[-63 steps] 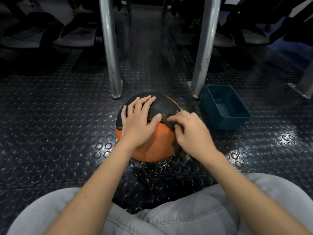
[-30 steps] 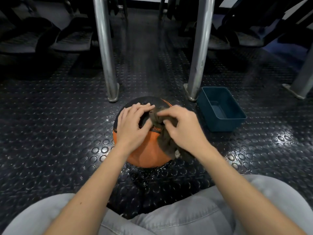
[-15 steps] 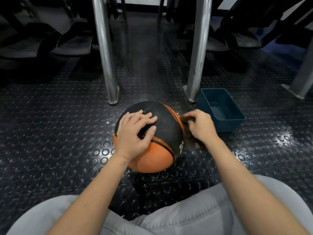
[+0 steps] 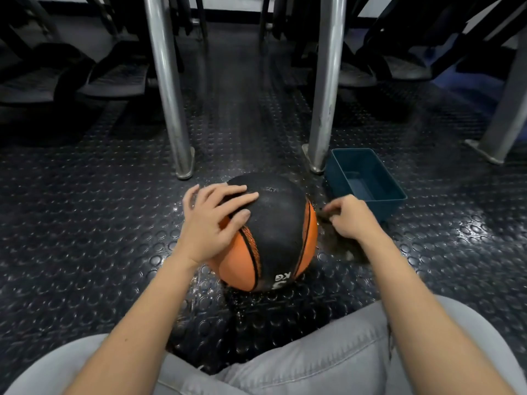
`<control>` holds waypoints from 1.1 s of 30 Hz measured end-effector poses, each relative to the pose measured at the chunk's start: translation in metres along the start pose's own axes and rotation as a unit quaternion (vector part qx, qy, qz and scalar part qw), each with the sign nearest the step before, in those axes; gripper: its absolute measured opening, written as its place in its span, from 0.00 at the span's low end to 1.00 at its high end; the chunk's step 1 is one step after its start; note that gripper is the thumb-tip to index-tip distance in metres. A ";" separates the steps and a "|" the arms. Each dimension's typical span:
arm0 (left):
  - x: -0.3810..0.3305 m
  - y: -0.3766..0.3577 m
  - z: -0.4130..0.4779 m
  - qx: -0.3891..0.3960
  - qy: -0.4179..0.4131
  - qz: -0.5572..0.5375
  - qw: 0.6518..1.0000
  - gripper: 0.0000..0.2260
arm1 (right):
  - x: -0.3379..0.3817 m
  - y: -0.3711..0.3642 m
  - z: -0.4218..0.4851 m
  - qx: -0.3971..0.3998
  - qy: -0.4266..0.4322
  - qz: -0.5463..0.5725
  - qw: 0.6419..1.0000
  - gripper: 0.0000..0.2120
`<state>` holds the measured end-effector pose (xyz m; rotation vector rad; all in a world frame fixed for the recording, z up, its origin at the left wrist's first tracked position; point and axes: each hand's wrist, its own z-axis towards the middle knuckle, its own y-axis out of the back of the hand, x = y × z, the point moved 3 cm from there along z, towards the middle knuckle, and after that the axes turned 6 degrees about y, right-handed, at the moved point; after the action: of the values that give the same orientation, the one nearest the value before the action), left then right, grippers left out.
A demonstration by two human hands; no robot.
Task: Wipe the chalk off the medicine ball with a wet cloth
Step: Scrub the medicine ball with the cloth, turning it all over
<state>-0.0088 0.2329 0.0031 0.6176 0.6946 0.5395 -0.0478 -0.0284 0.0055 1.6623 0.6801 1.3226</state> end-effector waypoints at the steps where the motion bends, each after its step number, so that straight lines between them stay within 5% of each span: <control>1: 0.004 0.003 0.000 0.001 0.026 -0.007 1.000 0.13 | 0.001 0.004 -0.001 -0.032 -0.005 0.019 0.999 0.15; 3: 0.009 0.007 -0.001 -0.012 0.102 -0.040 0.994 0.12 | 0.022 0.015 -0.006 -0.138 0.068 0.123 0.980 0.14; 5: 0.002 0.008 0.001 -0.042 0.169 -0.076 0.982 0.12 | 0.061 0.017 -0.018 -0.158 0.180 0.203 0.949 0.13; 9: -0.033 -0.007 0.004 -0.027 0.197 -0.038 0.979 0.20 | 0.094 -0.023 -0.038 -0.154 0.314 0.116 0.929 0.14; 11: -0.034 -0.011 0.000 -0.022 0.190 0.012 0.981 0.20 | 0.085 -0.025 -0.034 -0.144 0.293 0.136 0.935 0.14; 16: -0.022 -0.004 -0.002 -0.031 0.192 -0.003 0.981 0.20 | 0.040 -0.019 -0.014 -0.108 0.072 0.076 0.989 0.14; 19: -0.019 -0.002 -0.004 -0.044 0.194 -0.009 0.980 0.19 | 0.076 0.003 -0.030 -0.207 0.205 0.163 0.942 0.13; 22: -0.016 -0.002 -0.004 -0.042 0.184 -0.002 0.982 0.19 | 0.101 -0.008 -0.046 -0.169 0.327 0.147 0.918 0.12; 26: -0.019 -0.002 0.000 -0.032 0.184 -0.014 0.982 0.20 | 0.046 -0.024 -0.018 -0.098 0.124 0.051 0.986 0.13; 28: -0.018 -0.003 0.000 -0.031 0.185 -0.019 0.982 0.20 | 0.034 -0.017 -0.012 -0.104 0.057 0.059 0.991 0.12; 31: -0.013 -0.002 -0.004 -0.045 0.192 -0.019 0.980 0.20 | 0.075 0.003 -0.025 -0.219 0.199 0.152 0.943 0.11; 33: -0.011 -0.001 -0.006 -0.049 0.189 -0.013 0.981 0.19 | 0.097 0.000 -0.040 -0.199 0.315 0.164 0.913 0.11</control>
<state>-0.0197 0.2268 0.0034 0.4153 1.0268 0.6723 -0.0581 0.0642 0.0529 1.0329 0.4457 2.1216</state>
